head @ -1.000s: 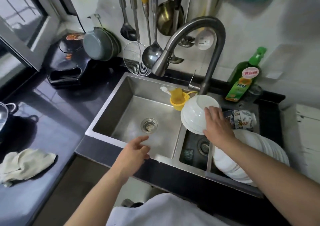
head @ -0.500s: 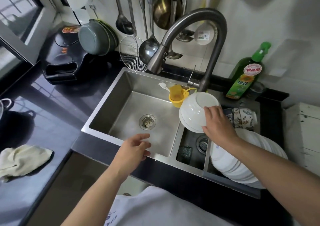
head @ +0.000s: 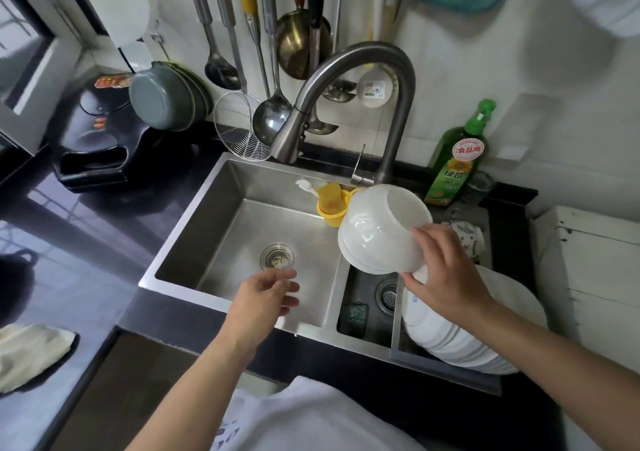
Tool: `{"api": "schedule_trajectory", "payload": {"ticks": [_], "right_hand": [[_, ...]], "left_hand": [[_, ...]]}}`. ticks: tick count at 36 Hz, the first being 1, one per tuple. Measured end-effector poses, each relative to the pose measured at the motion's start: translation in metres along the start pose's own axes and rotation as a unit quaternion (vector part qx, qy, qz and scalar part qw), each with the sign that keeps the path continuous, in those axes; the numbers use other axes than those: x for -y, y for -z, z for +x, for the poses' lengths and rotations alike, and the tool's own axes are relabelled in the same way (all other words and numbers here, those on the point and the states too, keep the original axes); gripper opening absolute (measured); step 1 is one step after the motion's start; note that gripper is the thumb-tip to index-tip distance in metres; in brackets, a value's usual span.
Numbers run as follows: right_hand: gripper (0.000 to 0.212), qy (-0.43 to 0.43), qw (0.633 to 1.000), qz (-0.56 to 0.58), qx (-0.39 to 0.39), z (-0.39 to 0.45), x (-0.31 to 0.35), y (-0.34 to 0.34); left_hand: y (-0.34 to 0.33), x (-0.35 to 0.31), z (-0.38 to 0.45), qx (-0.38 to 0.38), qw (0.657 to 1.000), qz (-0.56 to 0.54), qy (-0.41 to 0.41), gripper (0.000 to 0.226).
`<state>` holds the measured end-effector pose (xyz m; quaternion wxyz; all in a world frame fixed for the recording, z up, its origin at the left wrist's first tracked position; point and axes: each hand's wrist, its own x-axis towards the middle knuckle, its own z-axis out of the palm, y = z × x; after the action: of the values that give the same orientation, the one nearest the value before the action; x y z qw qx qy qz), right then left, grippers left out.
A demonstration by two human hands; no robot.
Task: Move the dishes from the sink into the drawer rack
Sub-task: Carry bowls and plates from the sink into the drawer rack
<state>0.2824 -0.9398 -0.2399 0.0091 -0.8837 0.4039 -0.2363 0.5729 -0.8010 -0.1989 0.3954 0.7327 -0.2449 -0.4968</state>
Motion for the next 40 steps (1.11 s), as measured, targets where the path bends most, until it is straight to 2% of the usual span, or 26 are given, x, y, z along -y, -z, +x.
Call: {"api": "schedule_trajectory", "payload": {"ticks": [3,5,6,7,9,11,12,14,17,20,25,27,28,29,30,31,32,33,34,35,36,37,40], "right_hand": [[0.078,-0.089,0.986,0.129,-0.049,-0.003,0.033,0.018],[0.075,-0.188,0.937,0.287,-0.073,0.0,0.055,0.032],[0.071,-0.247,0.887,0.382,-0.073,0.003,0.064,0.04],[0.066,-0.305,0.819,0.482,-0.069,0.007,0.072,0.044],[0.053,-0.387,0.641,0.659,-0.067,0.011,0.081,0.042],[0.041,-0.45,0.482,0.749,-0.062,0.011,0.09,0.032],[0.04,-0.479,0.423,0.767,-0.053,0.009,0.097,0.025],[0.047,-0.518,0.355,0.778,-0.016,0.002,0.113,0.011],[0.052,-0.535,0.324,0.779,0.03,-0.008,0.139,-0.004],[0.048,-0.523,0.341,0.779,0.056,-0.015,0.16,-0.014],[0.062,-0.534,0.351,0.762,0.108,-0.024,0.178,-0.027],[0.069,-0.534,0.376,0.744,0.144,-0.023,0.174,-0.03],[0.068,-0.522,0.403,0.73,0.181,-0.02,0.17,-0.03],[0.063,-0.498,0.445,0.71,0.226,-0.017,0.163,-0.03],[0.054,-0.466,0.502,0.678,0.267,-0.013,0.155,-0.031],[0.045,-0.434,0.581,0.624,0.292,-0.008,0.145,-0.034],[0.044,-0.402,0.68,0.537,0.294,-0.003,0.132,-0.039],[0.05,-0.366,0.781,0.428,0.27,0.002,0.118,-0.046],[0.058,-0.325,0.863,0.312,0.228,0.007,0.103,-0.051],[0.066,-0.276,0.921,0.204,0.184,0.012,0.09,-0.057],[0.074,-0.229,0.956,0.109,0.151,0.015,0.078,-0.064],[0.083,-0.193,0.971,0.034,0.138,0.018,0.067,-0.069],[0.106,-0.175,0.966,-0.076,0.176,0.021,0.041,-0.087]], "left_hand": [[0.0,-0.002,0.004,0.009,0.999,-0.041,0.0,0.023],[0.0,-0.003,0.006,0.015,0.998,-0.067,0.003,0.021],[0.0,-0.002,0.007,0.019,0.996,-0.087,0.008,0.021],[0.0,-0.001,0.007,0.025,0.993,-0.114,0.016,0.021],[-0.002,-0.001,0.006,0.047,0.979,-0.191,0.048,0.029],[-0.005,0.0,0.002,0.074,0.954,-0.278,0.089,0.042],[-0.007,0.001,0.0,0.09,0.942,-0.307,0.1,0.046],[-0.01,0.002,-0.006,0.127,0.93,-0.331,0.096,0.05],[-0.015,0.01,-0.011,0.141,0.948,-0.276,0.075,0.038],[-0.016,0.027,-0.012,0.091,0.966,-0.227,0.087,0.044],[-0.001,0.049,-0.007,0.019,0.936,-0.307,0.173,0.04],[0.006,0.057,-0.005,0.003,0.927,-0.331,0.175,0.04],[0.008,0.058,-0.006,-0.009,0.924,-0.342,0.172,0.037],[0.01,0.059,-0.007,-0.023,0.921,-0.35,0.167,0.035],[0.013,0.058,-0.008,-0.037,0.918,-0.358,0.164,0.034],[0.015,0.058,-0.008,-0.053,0.917,-0.361,0.16,0.034],[0.018,0.058,-0.009,-0.066,0.916,-0.364,0.155,0.036],[0.02,0.059,-0.009,-0.077,0.916,-0.364,0.152,0.037],[0.021,0.059,-0.009,-0.09,0.915,-0.363,0.15,0.038],[0.023,0.061,-0.009,-0.106,0.914,-0.362,0.148,0.038],[0.024,0.062,-0.009,-0.119,0.914,-0.359,0.146,0.038],[0.025,0.063,-0.01,-0.129,0.915,-0.355,0.143,0.037],[0.026,0.064,-0.012,-0.142,0.911,-0.36,0.14,0.037]]}}
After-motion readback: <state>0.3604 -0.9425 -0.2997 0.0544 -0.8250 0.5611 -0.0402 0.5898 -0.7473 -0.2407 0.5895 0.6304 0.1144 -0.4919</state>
